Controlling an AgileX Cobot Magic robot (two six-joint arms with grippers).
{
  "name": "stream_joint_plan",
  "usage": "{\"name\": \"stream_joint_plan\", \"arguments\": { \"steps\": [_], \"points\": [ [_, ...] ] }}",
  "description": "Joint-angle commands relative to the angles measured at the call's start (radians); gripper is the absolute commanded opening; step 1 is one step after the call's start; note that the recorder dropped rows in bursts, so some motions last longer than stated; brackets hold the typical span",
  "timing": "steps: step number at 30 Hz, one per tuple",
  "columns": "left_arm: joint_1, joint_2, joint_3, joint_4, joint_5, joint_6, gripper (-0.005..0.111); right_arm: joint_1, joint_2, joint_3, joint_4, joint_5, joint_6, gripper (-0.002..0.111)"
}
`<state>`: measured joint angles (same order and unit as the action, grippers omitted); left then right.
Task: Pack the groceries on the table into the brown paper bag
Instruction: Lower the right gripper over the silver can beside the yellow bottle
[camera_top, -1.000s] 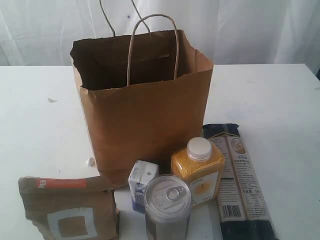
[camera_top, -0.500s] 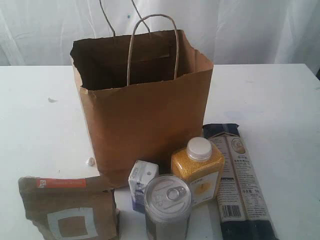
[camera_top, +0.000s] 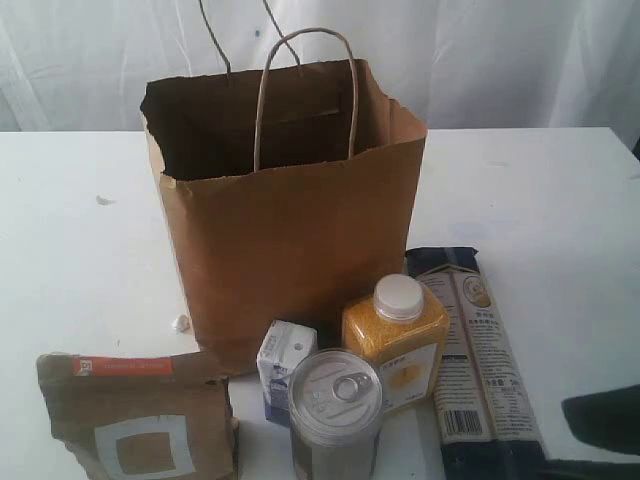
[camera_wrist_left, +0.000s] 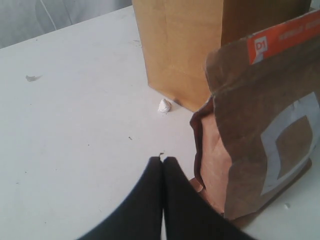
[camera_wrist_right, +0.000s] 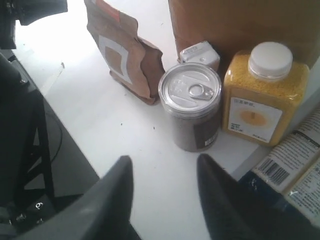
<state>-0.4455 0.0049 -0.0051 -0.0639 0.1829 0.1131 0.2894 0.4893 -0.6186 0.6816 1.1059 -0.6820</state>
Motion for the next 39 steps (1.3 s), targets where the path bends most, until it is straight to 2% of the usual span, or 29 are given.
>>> {"name": "stream_joint_plan", "arguments": {
  "steps": [1, 6, 11, 17, 26, 39],
  "points": [
    [-0.005, -0.005, 0.005, -0.016, -0.006, -0.004, 0.0, 0.001, 0.068, -0.001, 0.049, -0.029, -0.041, 0.062],
    [-0.005, -0.005, 0.005, -0.016, -0.006, -0.004, 0.0, 0.001, 0.152, -0.003, 0.138, -0.031, -0.196, 0.062],
    [-0.005, -0.005, 0.005, -0.016, -0.006, -0.004, 0.0, 0.001, 0.23, -0.033, 0.154, -0.031, -0.262, 0.062],
    [-0.005, -0.005, 0.005, -0.016, -0.006, -0.004, 0.0, 0.05, 0.32, -0.072, 0.148, -0.063, -0.298, 0.062],
    [-0.005, -0.005, 0.005, -0.016, -0.006, -0.004, 0.0, 0.111, 0.399, -0.101, 0.016, -0.152, -0.296, 0.062],
    [-0.005, -0.005, 0.005, -0.016, -0.006, -0.004, 0.0, 0.122, 0.399, -0.101, -0.014, -0.194, -0.289, 0.062]
  ]
}}
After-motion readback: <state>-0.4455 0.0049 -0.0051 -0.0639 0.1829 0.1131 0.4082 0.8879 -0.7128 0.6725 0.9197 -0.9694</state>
